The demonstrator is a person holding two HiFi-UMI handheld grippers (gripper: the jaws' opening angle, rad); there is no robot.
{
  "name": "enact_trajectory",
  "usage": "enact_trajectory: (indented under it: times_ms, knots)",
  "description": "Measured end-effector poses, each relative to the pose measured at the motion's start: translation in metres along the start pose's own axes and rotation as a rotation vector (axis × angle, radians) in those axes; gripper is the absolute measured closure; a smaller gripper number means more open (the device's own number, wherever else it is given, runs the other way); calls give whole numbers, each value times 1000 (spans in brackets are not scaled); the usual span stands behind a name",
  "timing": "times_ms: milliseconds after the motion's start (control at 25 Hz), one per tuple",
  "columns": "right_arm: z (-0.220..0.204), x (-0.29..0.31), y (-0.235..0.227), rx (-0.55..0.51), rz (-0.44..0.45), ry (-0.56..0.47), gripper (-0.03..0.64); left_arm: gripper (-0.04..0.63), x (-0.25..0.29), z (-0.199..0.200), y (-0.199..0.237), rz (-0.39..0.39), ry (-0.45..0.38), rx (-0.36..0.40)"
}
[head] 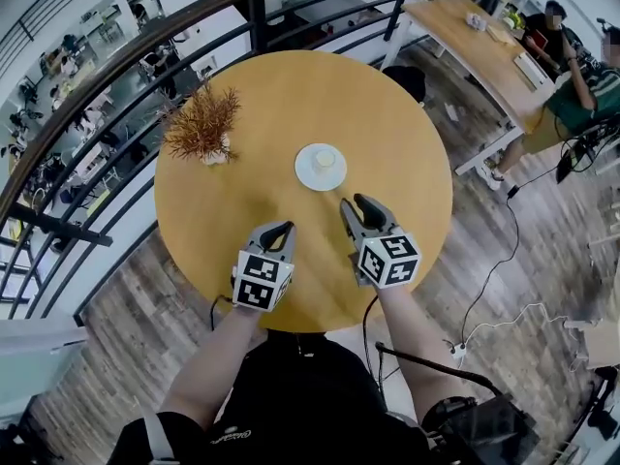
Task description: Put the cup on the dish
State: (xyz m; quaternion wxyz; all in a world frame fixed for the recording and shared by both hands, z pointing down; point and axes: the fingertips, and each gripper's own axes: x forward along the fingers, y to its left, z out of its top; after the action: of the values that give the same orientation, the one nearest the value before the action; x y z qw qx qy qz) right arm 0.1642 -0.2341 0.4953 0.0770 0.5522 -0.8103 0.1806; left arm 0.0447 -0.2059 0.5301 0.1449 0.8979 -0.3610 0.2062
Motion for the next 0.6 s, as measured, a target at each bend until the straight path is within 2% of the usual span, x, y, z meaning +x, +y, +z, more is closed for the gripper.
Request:
enact_trajectory:
  times_ms: [280, 600]
  knots:
    - [26, -38, 25, -19, 19, -56, 502, 586, -18, 37, -12, -14, -71, 34]
    - [47, -73, 49, -36, 40, -118, 520, 586, -40, 63, -20, -9, -132, 66]
